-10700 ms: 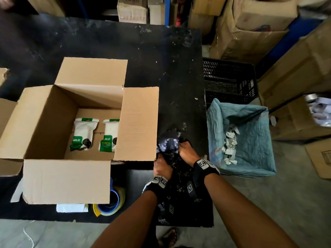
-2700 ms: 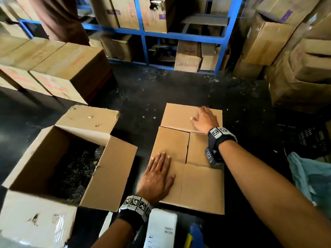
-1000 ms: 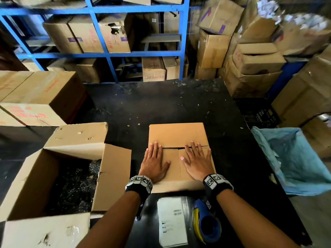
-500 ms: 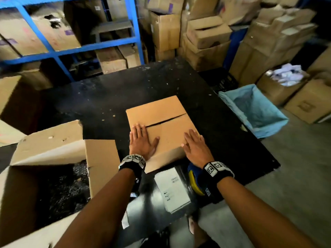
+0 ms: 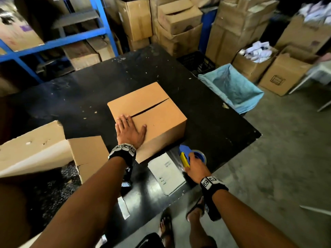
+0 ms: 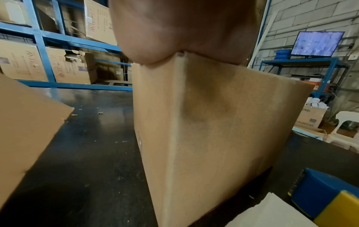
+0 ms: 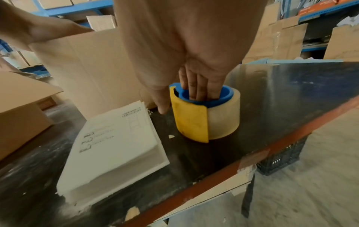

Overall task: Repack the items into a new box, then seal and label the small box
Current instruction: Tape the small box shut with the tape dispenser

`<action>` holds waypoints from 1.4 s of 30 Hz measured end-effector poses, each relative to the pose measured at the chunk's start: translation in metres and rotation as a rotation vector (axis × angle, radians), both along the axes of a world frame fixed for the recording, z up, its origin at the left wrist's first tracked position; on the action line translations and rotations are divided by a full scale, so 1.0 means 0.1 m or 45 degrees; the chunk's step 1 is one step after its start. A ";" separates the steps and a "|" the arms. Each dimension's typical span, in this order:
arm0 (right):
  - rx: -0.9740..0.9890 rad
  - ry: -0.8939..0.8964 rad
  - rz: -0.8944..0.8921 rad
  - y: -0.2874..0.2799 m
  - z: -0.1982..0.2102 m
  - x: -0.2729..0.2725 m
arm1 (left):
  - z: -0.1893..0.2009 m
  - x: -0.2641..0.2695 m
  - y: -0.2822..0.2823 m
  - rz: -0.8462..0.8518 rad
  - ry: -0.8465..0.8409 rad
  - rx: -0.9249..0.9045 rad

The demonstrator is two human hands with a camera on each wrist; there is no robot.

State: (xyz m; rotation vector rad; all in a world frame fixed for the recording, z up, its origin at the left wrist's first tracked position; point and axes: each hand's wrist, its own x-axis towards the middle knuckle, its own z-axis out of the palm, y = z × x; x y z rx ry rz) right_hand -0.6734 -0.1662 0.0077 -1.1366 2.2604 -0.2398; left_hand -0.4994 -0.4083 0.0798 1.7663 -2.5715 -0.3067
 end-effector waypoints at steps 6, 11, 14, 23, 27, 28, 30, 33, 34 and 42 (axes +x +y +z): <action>0.017 0.034 -0.005 -0.06 0.00 0.02 | 0.00 0.00 -0.01 0.010 -0.001 -0.016; -0.059 0.020 -0.118 -0.07 0.24 -0.09 | -0.01 0.00 -0.01 -0.002 0.015 -0.030; -0.193 -0.115 -0.318 -0.05 0.51 -0.28 | -0.01 0.02 -0.01 -0.006 0.021 -0.033; -0.755 -0.171 -0.568 -0.14 1.49 -0.84 | 0.00 0.03 -0.01 -0.020 0.048 0.001; -0.834 -0.286 -0.341 -0.56 1.83 -0.90 | 0.00 0.02 -0.02 -0.018 0.063 -0.004; -0.826 -0.300 -0.275 -0.69 1.86 -0.91 | -0.01 0.02 -0.02 -0.024 0.063 -0.002; -0.804 -0.345 -0.153 -1.03 1.90 -0.92 | -0.03 0.02 -0.03 -0.021 0.055 -0.009; -0.761 -0.399 0.034 -1.56 1.90 -0.86 | -0.03 0.04 -0.03 -0.003 0.068 -0.005; -0.750 -0.427 0.099 -1.74 1.91 -0.82 | -0.02 0.05 -0.04 0.011 0.077 -0.004; -0.657 -0.545 0.620 -2.74 1.89 -0.61 | 0.03 0.05 0.00 0.105 0.215 -0.016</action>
